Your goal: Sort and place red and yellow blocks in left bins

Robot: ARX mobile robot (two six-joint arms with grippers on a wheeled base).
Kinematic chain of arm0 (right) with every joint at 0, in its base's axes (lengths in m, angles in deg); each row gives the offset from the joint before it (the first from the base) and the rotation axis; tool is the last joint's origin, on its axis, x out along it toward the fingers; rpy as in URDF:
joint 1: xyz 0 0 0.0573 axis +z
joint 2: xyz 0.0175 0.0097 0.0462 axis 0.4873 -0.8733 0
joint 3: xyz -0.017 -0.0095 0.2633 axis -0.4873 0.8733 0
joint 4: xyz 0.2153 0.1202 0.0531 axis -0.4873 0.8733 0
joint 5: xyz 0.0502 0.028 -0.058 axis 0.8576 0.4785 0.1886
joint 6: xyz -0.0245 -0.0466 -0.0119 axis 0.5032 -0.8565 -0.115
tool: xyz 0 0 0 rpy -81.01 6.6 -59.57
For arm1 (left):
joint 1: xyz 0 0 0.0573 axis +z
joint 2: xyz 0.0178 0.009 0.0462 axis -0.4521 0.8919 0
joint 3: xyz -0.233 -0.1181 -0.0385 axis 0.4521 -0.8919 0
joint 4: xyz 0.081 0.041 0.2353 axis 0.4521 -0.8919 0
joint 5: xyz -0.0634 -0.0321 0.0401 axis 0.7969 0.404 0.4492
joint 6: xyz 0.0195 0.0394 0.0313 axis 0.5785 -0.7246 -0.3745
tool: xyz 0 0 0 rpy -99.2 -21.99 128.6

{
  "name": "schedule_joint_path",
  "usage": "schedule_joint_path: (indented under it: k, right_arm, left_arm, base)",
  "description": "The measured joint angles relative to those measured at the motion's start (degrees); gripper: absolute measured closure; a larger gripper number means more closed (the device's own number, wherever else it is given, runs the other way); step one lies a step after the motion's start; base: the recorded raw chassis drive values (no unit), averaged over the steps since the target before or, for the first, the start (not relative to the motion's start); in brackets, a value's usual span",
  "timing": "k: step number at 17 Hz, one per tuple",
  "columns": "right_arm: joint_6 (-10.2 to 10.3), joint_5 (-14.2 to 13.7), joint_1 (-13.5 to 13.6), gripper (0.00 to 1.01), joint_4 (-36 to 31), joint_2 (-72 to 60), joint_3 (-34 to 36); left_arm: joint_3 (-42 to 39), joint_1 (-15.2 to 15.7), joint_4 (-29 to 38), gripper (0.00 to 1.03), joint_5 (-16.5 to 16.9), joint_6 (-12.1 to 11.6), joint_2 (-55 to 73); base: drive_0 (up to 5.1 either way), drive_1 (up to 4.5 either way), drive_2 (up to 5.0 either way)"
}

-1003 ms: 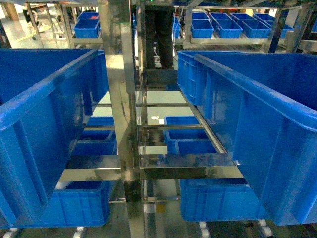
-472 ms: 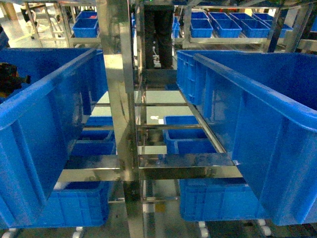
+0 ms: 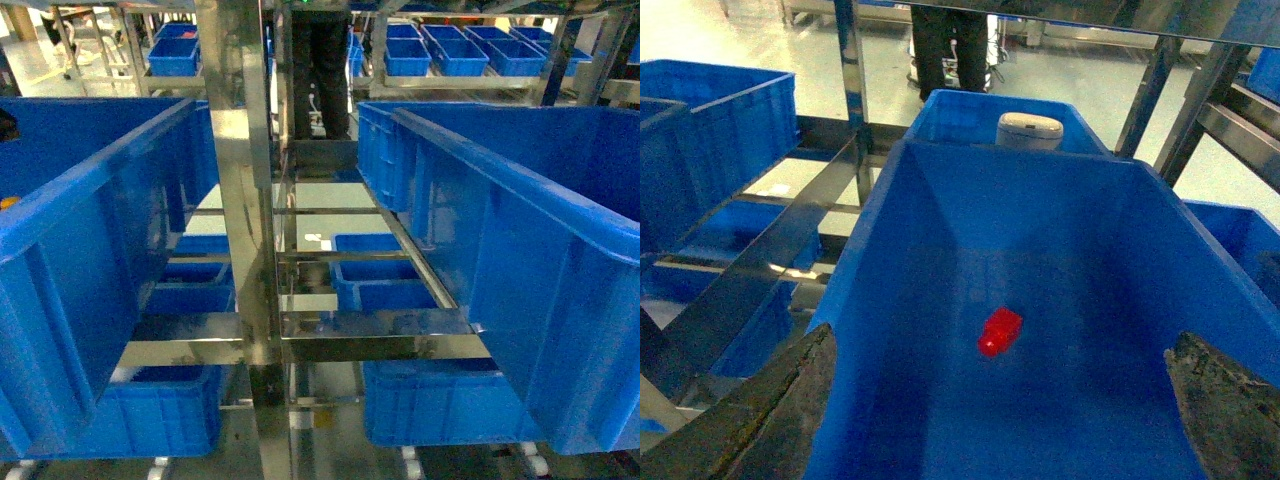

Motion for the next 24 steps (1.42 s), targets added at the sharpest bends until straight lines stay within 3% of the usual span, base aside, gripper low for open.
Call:
schedule_joint_path:
  k: [4, 7, 9, 12, 14, 23, 24]
  right_arm:
    - [0.0, 0.02, 0.0, 0.03, -0.02, 0.0, -0.02]
    - [0.0, 0.02, 0.0, 0.03, 0.0, 0.0, -0.02]
    - [0.0, 0.02, 0.0, 0.03, -0.02, 0.0, -0.02]
    - [0.0, 0.0, 0.0, 0.03, 0.0, 0.0, -0.02]
    - [0.0, 0.02, 0.0, 0.03, 0.0, 0.0, -0.02]
    - [0.13, -0.17, 0.02, 0.03, -0.81, 0.0, 0.11]
    - [1.53, -3.96, 0.17, 0.13, -11.47, 1.16, 4.17]
  left_arm:
    - [-14.01, -2.12, -4.28, 0.05, 2.34, 1.31, -16.09]
    - [-19.67, -0.13, -0.42, 0.05, 3.15, 5.6, -30.84]
    - [-20.52, 0.63, -2.01, 0.05, 4.33, 8.61, -38.88]
    - [-21.27, -1.44, -1.79, 0.05, 4.55, 12.26, -44.26]
    - [-22.51, -3.41, -0.72, 0.05, 2.89, 12.59, -42.91]
    - [-22.6, -3.43, -0.59, 0.05, 2.67, 12.61, -42.99]
    - [-23.61, -3.76, 3.28, 0.09, 1.44, 12.66, -43.04]
  base:
    - [0.0, 0.0, 0.0]
    - [0.0, 0.0, 0.0]
    - [0.0, 0.0, 0.0]
    - [0.0, 0.0, 0.0]
    - [0.0, 0.0, 0.0]
    - [0.0, 0.0, 0.0]
    - [0.0, 0.0, 0.0]
